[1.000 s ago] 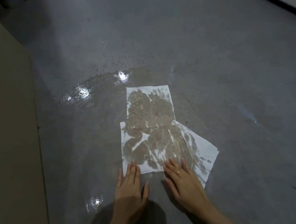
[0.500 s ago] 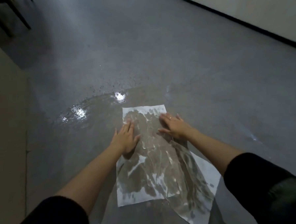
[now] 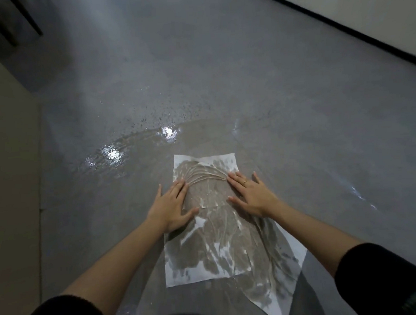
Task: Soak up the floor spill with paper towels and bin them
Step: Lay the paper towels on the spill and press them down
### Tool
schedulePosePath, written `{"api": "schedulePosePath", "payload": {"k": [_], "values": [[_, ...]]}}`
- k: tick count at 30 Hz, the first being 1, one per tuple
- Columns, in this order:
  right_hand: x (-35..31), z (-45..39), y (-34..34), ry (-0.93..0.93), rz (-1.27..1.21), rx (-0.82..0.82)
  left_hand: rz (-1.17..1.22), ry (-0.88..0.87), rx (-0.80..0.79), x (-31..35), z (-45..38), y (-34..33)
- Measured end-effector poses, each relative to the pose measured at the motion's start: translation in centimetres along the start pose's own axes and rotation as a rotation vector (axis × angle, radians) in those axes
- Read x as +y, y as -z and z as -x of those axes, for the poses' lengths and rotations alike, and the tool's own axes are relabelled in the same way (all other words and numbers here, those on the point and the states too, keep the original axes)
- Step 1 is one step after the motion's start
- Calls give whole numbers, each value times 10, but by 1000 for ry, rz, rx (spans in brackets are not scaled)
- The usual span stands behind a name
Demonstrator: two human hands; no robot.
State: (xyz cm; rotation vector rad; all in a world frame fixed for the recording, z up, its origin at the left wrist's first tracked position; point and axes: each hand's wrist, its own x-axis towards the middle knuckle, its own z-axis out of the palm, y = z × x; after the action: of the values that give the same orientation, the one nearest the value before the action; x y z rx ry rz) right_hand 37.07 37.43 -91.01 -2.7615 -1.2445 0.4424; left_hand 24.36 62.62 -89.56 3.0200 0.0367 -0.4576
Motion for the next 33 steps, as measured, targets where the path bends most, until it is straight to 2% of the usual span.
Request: {"api": "schedulePosePath", "payload": {"k": [3,7,8,10,12,15,24,33], "values": [[-3,7,1,19,12,46,-75,-69,65,-1,7,5],[-8,-10,16,30,30,300,-102,-107,301,-3,-14,26],[-9,-17,17,16,11,309,-99,-91,320,-2,-23,29],[-12,-31,17,-3,-16,174,-91,-53,237,-2,-39,33],[-13,-42,12,-32,-15,-21,-84,-13,58,-1,-53,30],[-16,-48,13,-72,-40,-99,-64,62,-86,-2,-58,16],[-10,-29,17,11,74,-111,-100,-43,-43,-19,-34,12],[-8,0,5,75,40,-77,-60,-120,22,-18,1,-4]]}}
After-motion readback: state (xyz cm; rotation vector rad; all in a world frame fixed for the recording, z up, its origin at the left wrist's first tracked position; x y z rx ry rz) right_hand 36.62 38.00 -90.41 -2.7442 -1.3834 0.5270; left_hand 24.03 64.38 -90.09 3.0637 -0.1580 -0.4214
